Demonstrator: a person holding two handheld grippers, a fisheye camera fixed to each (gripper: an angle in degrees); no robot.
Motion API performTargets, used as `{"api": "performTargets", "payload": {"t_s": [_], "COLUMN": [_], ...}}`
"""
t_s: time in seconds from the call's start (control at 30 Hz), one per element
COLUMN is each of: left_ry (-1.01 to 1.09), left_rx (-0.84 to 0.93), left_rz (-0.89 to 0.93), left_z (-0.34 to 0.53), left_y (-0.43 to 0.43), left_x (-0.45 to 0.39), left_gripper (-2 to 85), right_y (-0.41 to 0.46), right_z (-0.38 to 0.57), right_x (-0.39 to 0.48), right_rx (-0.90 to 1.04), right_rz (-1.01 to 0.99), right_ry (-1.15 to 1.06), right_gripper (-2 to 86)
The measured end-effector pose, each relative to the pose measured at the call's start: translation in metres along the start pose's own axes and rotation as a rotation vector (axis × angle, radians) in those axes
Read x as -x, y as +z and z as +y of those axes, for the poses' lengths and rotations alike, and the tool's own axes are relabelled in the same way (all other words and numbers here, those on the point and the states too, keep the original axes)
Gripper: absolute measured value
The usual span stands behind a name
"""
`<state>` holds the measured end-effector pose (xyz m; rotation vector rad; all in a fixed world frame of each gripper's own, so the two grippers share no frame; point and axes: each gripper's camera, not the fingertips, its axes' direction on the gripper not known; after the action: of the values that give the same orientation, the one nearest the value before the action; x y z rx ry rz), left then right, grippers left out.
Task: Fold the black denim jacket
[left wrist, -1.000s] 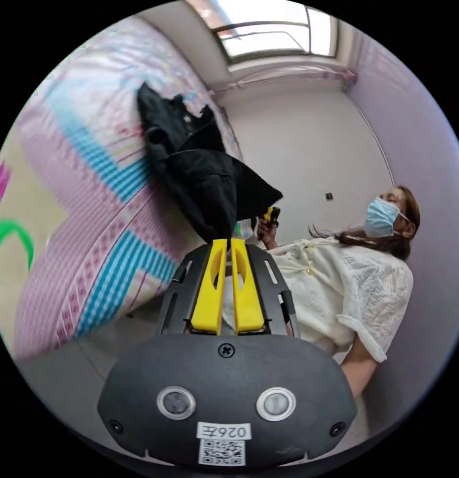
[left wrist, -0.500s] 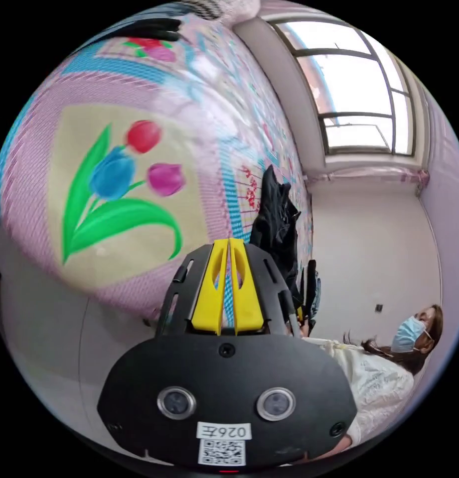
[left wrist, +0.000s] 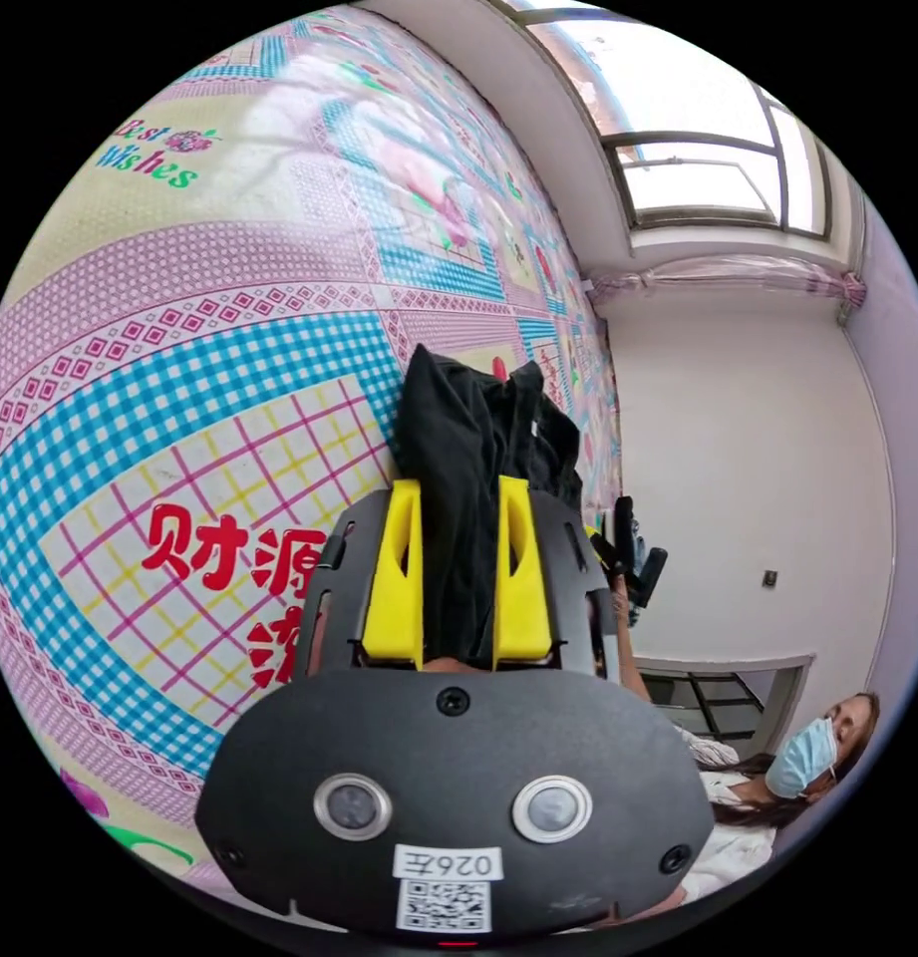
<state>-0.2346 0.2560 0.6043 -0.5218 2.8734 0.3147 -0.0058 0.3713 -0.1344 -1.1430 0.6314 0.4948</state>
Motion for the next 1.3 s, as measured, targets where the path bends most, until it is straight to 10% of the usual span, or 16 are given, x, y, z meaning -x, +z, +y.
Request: {"api": "performTargets", "payload": {"t_s": [0.33, 0.67, 0.77, 1.3], "left_ry": [0.123, 0.802, 0.942, 1.251], "left_rx": [-0.116, -0.323, -0.452, -0.659], "left_rz": [0.266, 0.431, 0.526, 0.584], "left_z": [0.097, 0.226, 0.278, 0.513], "left_y": [-0.01, -0.138, -0.186, -0.25], "left_x": [0.049, -0.087, -0.124, -0.204], "left_gripper": [0.4, -0.4, -0.4, -0.1], "right_y": [-0.012, -0.334, -0.433, -0.736], "right_z": [0.019, 0.072, 0.111, 0.281], "right_x": [0.124, 0.277, 0.337, 0.412], "right_rx": [-0.03, -0.547, -0.743, -1.216], "right_rz": [0.069, -0.15, 0.063, 0.004], "right_ry": [-0.241, -0.508, -0.639, -0.814], "right_gripper": [-1.1, -1.6, -1.6, -1.5]}}
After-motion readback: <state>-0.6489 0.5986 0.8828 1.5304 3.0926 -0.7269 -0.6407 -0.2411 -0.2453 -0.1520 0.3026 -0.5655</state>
